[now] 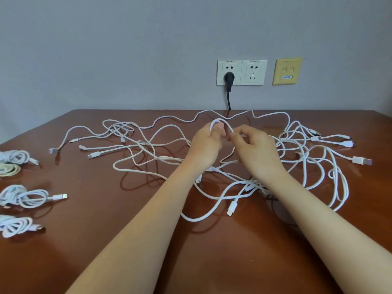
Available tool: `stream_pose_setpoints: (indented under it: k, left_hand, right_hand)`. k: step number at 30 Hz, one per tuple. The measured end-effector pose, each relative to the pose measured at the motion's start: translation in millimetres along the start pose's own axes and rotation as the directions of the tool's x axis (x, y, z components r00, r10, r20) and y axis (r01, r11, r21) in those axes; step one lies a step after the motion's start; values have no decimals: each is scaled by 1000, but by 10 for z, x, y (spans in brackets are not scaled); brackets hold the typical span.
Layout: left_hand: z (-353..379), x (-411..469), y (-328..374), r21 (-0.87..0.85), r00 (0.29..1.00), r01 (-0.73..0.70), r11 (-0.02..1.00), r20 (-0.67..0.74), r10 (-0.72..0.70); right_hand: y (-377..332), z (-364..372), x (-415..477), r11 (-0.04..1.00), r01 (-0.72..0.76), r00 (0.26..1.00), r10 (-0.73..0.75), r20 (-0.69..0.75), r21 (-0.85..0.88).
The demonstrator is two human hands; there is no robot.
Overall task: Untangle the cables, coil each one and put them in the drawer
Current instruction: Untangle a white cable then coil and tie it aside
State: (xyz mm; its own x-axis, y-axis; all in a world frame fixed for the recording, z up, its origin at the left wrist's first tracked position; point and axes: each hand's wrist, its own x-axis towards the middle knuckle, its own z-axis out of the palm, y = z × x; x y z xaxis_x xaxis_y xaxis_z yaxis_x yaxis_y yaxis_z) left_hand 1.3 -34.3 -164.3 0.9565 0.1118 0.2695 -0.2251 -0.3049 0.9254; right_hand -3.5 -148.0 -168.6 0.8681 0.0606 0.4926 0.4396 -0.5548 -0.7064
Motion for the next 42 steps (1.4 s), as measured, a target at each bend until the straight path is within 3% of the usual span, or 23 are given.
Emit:
stream_pose_setpoints:
  k: [9,17,20,27,31,34,37,39,42]
  left_hand:
    - [12,-13,16,41,995,-91,995,-29,92]
    - [-27,-22,-12,325,982,-147,934,-61,176]
    - [-65,-10,1,293,970,-123,948,-165,176]
    - [-127,29,-21,279,943,-24,960,-312,114]
    - [-153,60,-41,334,923,75,939,-380,61]
    - [-154,128,-113,221,939,68,973,-344,12]
    - [-154,135,-78,-186,953,119,975,-255,-164]
    - [-152,97,8,-480,948,184,858,-144,-284]
    - [-169,98,83,-682,914,217,698,-109,-391]
  right_hand:
    - [19,38,-18,998,-35,993,40,111,-46]
    - [18,54,-41,998,42,982,-33,185,-47]
    - [7,55,-48,997,78,969,-70,236,-24]
    - [-16,51,-50,992,125,973,-115,202,-34]
    - [-27,58,-56,994,68,954,-91,286,89]
    - [-20,64,-63,992,120,941,-121,316,22]
    - [-14,63,-78,974,203,932,-163,324,-95]
    - [-29,57,-97,955,245,925,-179,334,-168]
    - [-44,12,-97,936,243,923,-142,357,-255]
